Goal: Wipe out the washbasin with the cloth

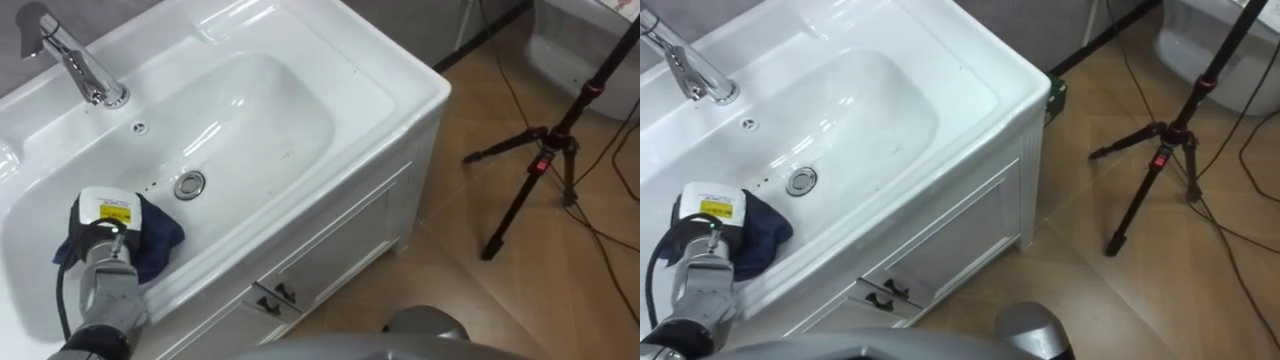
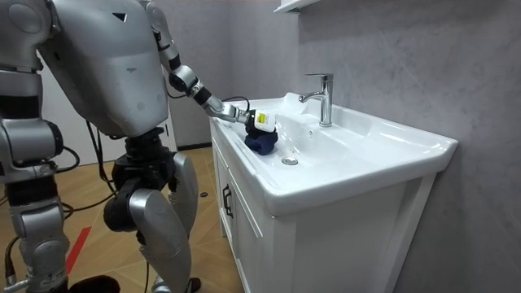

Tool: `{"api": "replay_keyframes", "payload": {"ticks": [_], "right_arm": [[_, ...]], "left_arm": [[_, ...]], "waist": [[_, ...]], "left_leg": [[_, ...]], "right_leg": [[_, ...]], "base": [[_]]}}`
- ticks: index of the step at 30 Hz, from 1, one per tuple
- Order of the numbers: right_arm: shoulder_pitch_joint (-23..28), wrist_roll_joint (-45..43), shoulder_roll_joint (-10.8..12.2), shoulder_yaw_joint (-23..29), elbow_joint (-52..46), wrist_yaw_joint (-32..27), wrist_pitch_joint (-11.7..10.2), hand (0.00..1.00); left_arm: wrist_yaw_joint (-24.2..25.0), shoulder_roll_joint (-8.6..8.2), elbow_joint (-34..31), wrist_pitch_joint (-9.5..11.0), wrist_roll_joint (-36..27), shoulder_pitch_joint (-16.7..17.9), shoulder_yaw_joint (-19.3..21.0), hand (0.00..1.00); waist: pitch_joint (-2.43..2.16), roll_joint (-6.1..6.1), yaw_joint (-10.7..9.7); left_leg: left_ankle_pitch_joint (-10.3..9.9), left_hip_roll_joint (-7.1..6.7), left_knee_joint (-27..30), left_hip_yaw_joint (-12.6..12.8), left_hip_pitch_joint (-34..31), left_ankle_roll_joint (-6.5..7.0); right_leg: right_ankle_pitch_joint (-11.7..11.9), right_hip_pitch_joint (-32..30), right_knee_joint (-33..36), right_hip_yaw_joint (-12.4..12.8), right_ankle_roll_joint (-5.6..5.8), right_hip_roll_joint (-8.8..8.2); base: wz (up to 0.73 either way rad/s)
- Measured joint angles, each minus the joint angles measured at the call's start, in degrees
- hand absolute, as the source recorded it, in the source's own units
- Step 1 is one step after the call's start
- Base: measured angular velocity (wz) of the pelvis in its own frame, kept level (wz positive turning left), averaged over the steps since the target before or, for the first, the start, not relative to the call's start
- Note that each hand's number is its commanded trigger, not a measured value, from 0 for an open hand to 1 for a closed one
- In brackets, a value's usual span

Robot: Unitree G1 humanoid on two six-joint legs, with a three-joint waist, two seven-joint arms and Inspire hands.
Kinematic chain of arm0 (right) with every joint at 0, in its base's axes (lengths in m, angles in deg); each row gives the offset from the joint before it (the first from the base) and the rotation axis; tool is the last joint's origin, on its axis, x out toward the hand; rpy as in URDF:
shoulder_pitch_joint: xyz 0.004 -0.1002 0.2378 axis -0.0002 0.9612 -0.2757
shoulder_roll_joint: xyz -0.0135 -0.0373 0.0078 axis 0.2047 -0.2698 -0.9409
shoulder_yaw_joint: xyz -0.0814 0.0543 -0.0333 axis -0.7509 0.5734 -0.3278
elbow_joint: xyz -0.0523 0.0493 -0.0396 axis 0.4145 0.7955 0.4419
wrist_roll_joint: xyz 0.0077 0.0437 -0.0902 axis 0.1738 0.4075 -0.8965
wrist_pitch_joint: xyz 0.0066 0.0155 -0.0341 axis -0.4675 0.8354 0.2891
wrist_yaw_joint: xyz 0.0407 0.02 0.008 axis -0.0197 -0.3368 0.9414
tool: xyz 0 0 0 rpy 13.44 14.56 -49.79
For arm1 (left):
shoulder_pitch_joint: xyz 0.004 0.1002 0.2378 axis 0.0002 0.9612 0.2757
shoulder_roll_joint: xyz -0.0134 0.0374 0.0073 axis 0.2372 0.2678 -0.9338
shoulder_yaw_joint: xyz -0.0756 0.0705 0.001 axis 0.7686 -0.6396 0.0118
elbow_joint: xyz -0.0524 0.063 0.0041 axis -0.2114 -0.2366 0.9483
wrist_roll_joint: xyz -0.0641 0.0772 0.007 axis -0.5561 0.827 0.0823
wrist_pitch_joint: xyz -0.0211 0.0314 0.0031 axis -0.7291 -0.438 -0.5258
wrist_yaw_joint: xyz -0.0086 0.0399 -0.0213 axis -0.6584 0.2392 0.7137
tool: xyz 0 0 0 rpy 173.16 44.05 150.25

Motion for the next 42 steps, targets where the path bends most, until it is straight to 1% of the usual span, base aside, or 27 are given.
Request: {"api": "replay_keyframes", "payload": {"ticks": [2,3,5,6,7,10,12,16,18,19,20,21,23,25,27,29,30,31,32,33,35,37,38,39,40,42], "right_arm": [[-0.1,0.0,-0.1,0.7,0.0,-0.5,0.0,0.00],[0.0,0.0,-0.1,0.6,0.0,-0.7,0.0,0.00],[0.4,0.1,-0.1,0.5,-0.2,-1.1,0.1,0.00],[0.5,0.1,-0.1,0.5,-0.5,-1.4,0.1,0.00],[0.6,0.1,-0.1,0.5,-0.9,-1.7,0.0,0.00],[0.6,0.0,0.0,0.4,-2.2,-2.3,0.0,0.00],[0.4,0.1,-0.1,0.4,-2.8,-2.5,-0.3,0.00],[0.5,-1.8,-0.1,0.5,-2.9,-2.2,-1.2,0.00],[0.5,-3.1,-0.1,0.5,-2.9,-1.5,-1.2,0.00],[0.6,-4.2,-0.1,0.5,-2.9,-1.2,-1.2,0.00],[0.6,-4.3,-0.2,0.5,-3.0,-1.0,-1.2,0.00],[0.6,-4.3,-0.3,0.5,-3.0,-0.8,-1.2,0.00],[1.0,-3.7,-0.7,0.5,-3.8,0.0,-1.2,0.00],[1.6,-3.7,-0.7,0.4,-4.8,0.1,-1.3,0.00],[1.7,-3.5,-0.7,0.1,-4.8,0.2,-1.6,0.00],[1.8,-3.6,-0.7,0.0,-4.7,0.3,-1.7,0.00],[1.8,-3.6,-0.7,0.0,-4.7,0.4,-1.8,0.00],[1.8,-3.4,-0.7,0.1,-4.7,0.6,-2.0,0.00],[1.8,-3.2,-0.7,0.0,-4.7,1.0,-2.3,0.00],[1.8,-3.3,-0.7,0.0,-4.8,1.2,-2.6,0.00],[1.9,-3.3,-0.4,0.0,-4.8,1.4,-2.7,0.00],[1.9,-3.3,-0.1,-0.2,-4.8,1.9,-2.6,0.00],[1.9,-3.3,0.1,-0.3,-4.8,2.1,-2.6,0.00],[1.9,-3.3,0.2,-0.3,-4.8,2.1,-2.6,0.00],[1.9,-3.3,0.2,-0.3,-4.8,2.3,-2.7,0.00],[2.1,-3.3,0.2,-0.7,-4.8,2.6,-2.9,0.00]], "left_arm": [[0.0,0.00,0.3,0.3,-0.3,0.1,0.6,1.00],[0.0,0.00,0.4,0.5,-0.3,0.1,1.0,1.00],[-0.4,-0.01,0.6,1.3,-2.9,0.1,2.9,1.00],[-0.5,-0.01,0.6,1.5,-3.5,0.1,3.4,1.00],[-0.9,-0.09,0.6,1.8,-5.0,0.0,4.8,1.00],[-1.7,-0.29,0.6,2.9,-7.5,-0.1,8.6,1.00],[-2.2,-0.30,0.7,3.6,-10.0,-0.3,9.9,1.00],[-2.9,-0.30,0.9,6.5,-14.1,-0.3,13.8,1.00],[-3.8,-0.30,0.9,8.0,-16.4,-0.8,16.0,1.00],[-4.4,-0.30,0.9,8.9,-18.0,-0.9,17.3,1.00],[-5.1,-0.26,0.9,9.3,-20.0,-0.9,17.8,1.00],[-5.3,-0.26,0.8,9.3,-21.2,-1.0,17.9,1.00],[-5.4,-0.13,0.9,9.7,-26.2,-1.5,18.5,1.00],[-5.4,-0.13,0.9,10.7,-29.4,-1.5,19.8,1.00],[-5.5,-0.12,0.8,11.5,-32.7,-1.6,20.6,1.00],[-6.1,-0.14,0.8,13.1,-37.9,-1.5,22.3,1.00],[-6.1,-0.12,0.7,13.5,-38.9,-1.5,22.4,1.00],[-6.1,-0.26,0.7,14.5,-41.7,-1.4,22.3,1.00],[-5.8,-0.74,0.6,15.7,-45.0,-1.1,22.3,1.00],[-5.3,-1.13,0.3,16.0,-46.7,-0.9,22.4,1.00],[-3.7,-3.11,-0.2,17.0,-52.8,-1.0,22.7,1.00],[-2.5,-3.67,-0.8,18.0,-56.2,-1.0,22.8,1.00],[-1.1,-3.74,-1.8,18.2,-57.7,-0.9,23.0,1.00],[-0.4,-3.76,-2.2,18.3,-58.3,-0.9,23.1,1.00],[0.9,-3.81,-2.5,18.9,-59.0,-0.8,23.4,1.00],[2.4,-3.82,-2.7,19.8,-60.3,-0.8,23.5,1.00]], "waist": [[0.21,0.31,0.0],[0.25,0.36,0.1],[0.26,0.24,0.6],[0.26,0.24,0.9],[0.28,0.18,1.2],[0.28,-0.25,1.4],[0.27,-0.43,1.4],[0.31,-0.81,1.9],[0.30,-0.95,2.7],[0.28,-1.12,3.0],[0.26,-1.31,3.0],[0.25,-1.33,3.2],[0.24,-1.30,4.2],[0.23,-1.31,4.6],[0.21,-1.27,5.1],[0.17,-1.25,5.9],[0.15,-1.29,6.0],[0.15,-1.28,6.0],[0.13,-1.32,6.2],[0.11,-1.33,6.3],[-0.01,-1.58,6.4],[-0.26,-1.98,6.9],[-0.40,-2.26,7.5],[-0.48,-2.42,7.6],[-0.57,-2.68,7.6],[-0.59,-2.92,7.5]], "left_leg": [[0.1,0.06,0.0,-0.2,-0.1,-0.15],[0.1,0.06,0.0,-0.2,0.0,-0.22],[0.2,0.09,0.1,0.0,0.1,-0.37],[0.2,0.09,0.2,0.0,0.1,-0.40],[0.3,0.15,0.3,0.0,0.1,-0.48],[0.5,0.32,0.4,0.0,0.2,-0.77],[0.5,0.37,0.5,-0.2,0.3,-0.86],[0.5,0.45,0.9,-1.6,1.5,-0.86],[0.3,0.40,0.6,-2.7,1.4,-1.11],[0.3,0.31,0.1,-3.6,1.5,-1.17],[0.2,0.29,-0.1,-4.1,1.3,-1.24],[0.2,0.30,-0.2,-4.1,1.3,-1.25],[0.0,0.43,-0.2,-4.0,1.5,-1.47],[-0.2,0.49,-0.2,-4.1,1.8,-1.58],[-0.3,0.67,-0.3,-4.2,2.0,-1.65],[-0.4,0.99,0.0,-4.6,2.1,-1.91],[-0.4,1.00,0.0,-4.8,2.1,-1.92],[-0.4,1.02,0.0,-5.6,2.3,-1.95],[-0.4,1.04,0.3,-5.7,2.5,-2.00],[-0.3,1.05,0.3,-5.8,2.7,-2.05],[-0.3,1.05,1.0,-6.2,3.2,-2.08],[-0.3,1.08,1.4,-6.3,3.1,-2.08],[-0.3,1.15,1.5,-6.3,3.1,-2.08],[-0.3,1.17,1.5,-6.3,3.0,-2.08],[-0.3,1.20,1.5,-6.4,3.1,-2.08],[-0.3,1.20,1.7,-7.1,3.4,-2.08]], "right_leg": [[-0.3,0.2,0.2,0.0,-0.05,0.08],[-0.3,0.2,0.3,0.0,-0.05,0.11],[-0.6,-0.1,1.2,0.7,-0.30,0.22],[-0.7,-0.3,1.3,0.8,-0.23,0.21],[-0.7,-0.4,1.5,1.1,-0.24,0.16],[-0.8,-0.3,1.7,0.9,-0.45,0.20],[-0.8,-0.1,1.8,0.6,-0.57,0.11],[-1.1,1.4,1.7,-0.1,-0.79,0.03],[-1.1,1.4,2.0,-0.4,-0.87,0.06],[-1.2,1.5,2.1,-0.7,-0.90,0.07],[-1.2,1.5,2.1,-0.9,-0.93,0.14],[-1.2,1.4,2.1,-0.9,-0.94,0.23],[-1.1,1.5,2.4,-1.3,-0.86,0.49],[-1.4,1.5,3.1,-1.6,-1.30,0.39],[-1.6,1.7,3.0,-1.7,-1.51,0.59],[-1.8,2.0,3.0,-2.4,-1.97,0.36],[-1.9,2.1,3.0,-2.5,-2.08,0.36],[-2.1,2.4,2.9,-2.8,-2.29,0.33],[-2.3,2.7,3.0,-2.8,-2.43,0.31],[-2.3,2.8,3.0,-2.8,-2.47,0.31],[-2.9,3.6,2.9,-3.5,-2.45,0.03],[-3.5,3.7,2.9,-3.5,-2.03,0.03],[-3.6,3.7,2.9,-3.7,-2.11,0.01],[-3.6,3.8,2.9,-3.8,-2.18,0.00],[-3.7,4.1,2.8,-4.0,-2.28,-0.06],[-3.8,4.8,2.4,-4.3,-2.40,-0.06]], "base": [[0.00],[0.00],[-0.09],[-0.13],[-0.08],[0.00],[0.06],[0.08],[0.07],[0.13],[0.13],[0.05],[-0.05],[0.02],[0.02],[0.02],[0.13],[0.13],[0.09],[0.04],[0.13],[0.10],[0.04],[0.09],[0.17],[0.18]]}}
